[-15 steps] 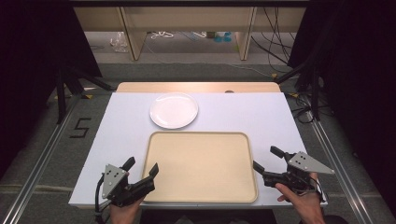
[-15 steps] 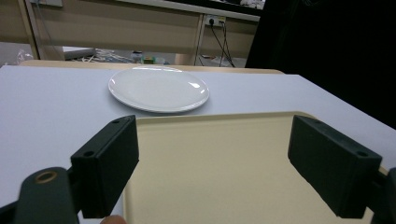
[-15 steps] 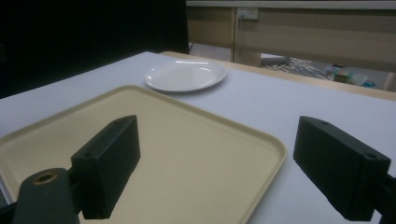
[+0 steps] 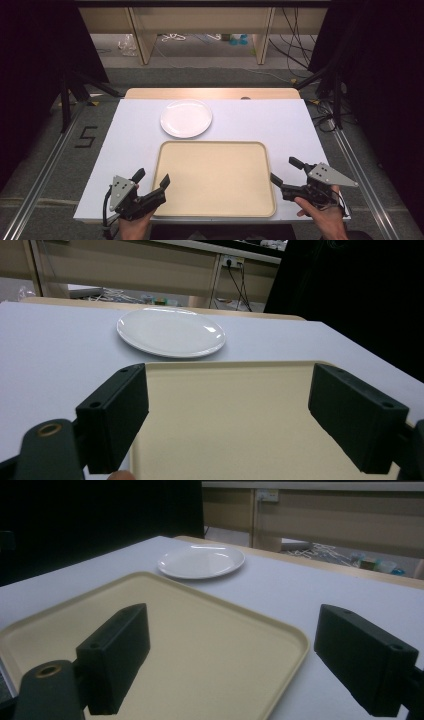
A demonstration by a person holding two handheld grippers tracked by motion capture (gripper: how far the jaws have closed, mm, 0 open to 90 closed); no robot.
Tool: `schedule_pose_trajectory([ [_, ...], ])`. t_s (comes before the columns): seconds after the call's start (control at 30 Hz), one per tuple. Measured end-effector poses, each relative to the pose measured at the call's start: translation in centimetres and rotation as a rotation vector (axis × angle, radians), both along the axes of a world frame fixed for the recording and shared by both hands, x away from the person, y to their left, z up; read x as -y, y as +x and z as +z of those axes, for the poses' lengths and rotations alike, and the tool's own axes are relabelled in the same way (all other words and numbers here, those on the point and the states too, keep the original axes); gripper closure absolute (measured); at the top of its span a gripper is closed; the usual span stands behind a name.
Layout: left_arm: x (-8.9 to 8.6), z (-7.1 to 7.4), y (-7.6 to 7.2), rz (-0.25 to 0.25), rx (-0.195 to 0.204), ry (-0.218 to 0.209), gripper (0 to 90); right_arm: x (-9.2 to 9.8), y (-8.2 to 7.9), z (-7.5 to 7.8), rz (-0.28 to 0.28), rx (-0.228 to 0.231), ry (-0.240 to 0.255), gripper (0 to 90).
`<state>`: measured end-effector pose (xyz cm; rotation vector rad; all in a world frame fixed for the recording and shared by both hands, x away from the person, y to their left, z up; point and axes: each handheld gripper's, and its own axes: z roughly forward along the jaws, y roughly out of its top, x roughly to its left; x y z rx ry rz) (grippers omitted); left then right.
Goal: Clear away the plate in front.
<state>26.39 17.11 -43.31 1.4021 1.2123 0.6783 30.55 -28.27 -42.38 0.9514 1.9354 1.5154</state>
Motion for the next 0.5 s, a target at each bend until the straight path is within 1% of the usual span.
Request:
schedule_pose_trajectory([
  [0.1, -0.1, -0.2, 0.2, 0.008, -0.016, 0.003, 16.0, 0.0, 0.0, 0.0, 0.000, -0.001, 0.000, 15.5],
  [0.17, -0.1, -0.4, 0.5, 0.019, -0.043, -0.018, 16.0, 0.1, -0.1, 0.0, -0.003, 0.000, -0.003, 15.5],
  [0.23, -0.2, -0.6, 0.7, 0.020, -0.057, -0.043, 16.0, 0.1, -0.1, 0.0, -0.005, -0.002, -0.001, 15.5],
  [0.27, -0.2, -0.6, 0.9, 0.034, -0.079, -0.058, 16.0, 0.1, -0.1, 0.0, -0.006, -0.010, 0.000, 15.5],
  [0.3, -0.3, -0.7, 1.1, 0.048, -0.100, -0.069, 16.0, 0.1, -0.1, 0.0, -0.006, -0.004, 0.012, 15.5],
  [0.33, -0.3, -0.9, 1.3, 0.052, -0.109, -0.082, 16.0, 0.1, -0.1, 0.0, -0.004, -0.010, 0.012, 15.5],
  [0.37, -0.4, -0.9, 1.5, 0.048, -0.117, -0.097, 16.0, 0.1, -0.1, -0.1, -0.002, -0.005, 0.011, 15.5],
  [0.4, -0.4, -0.9, 1.7, 0.058, -0.123, -0.121, 15.9, 0.0, 0.0, -0.1, 0.002, 0.007, 0.019, 15.5],
  [0.43, -0.4, -0.9, 2.0, 0.063, -0.119, -0.148, 15.9, 0.1, 0.0, -0.1, 0.006, -0.004, 0.011, 15.5],
  [0.47, -0.4, -0.8, 2.5, 0.062, -0.127, -0.173, 16.0, 0.0, 0.0, -0.1, 0.009, -0.003, 0.009, 15.5],
  [0.5, -0.4, -0.8, 2.8, 0.055, -0.130, -0.179, 16.0, 0.0, 0.0, -0.1, 0.012, 0.001, 0.015, 15.5],
])
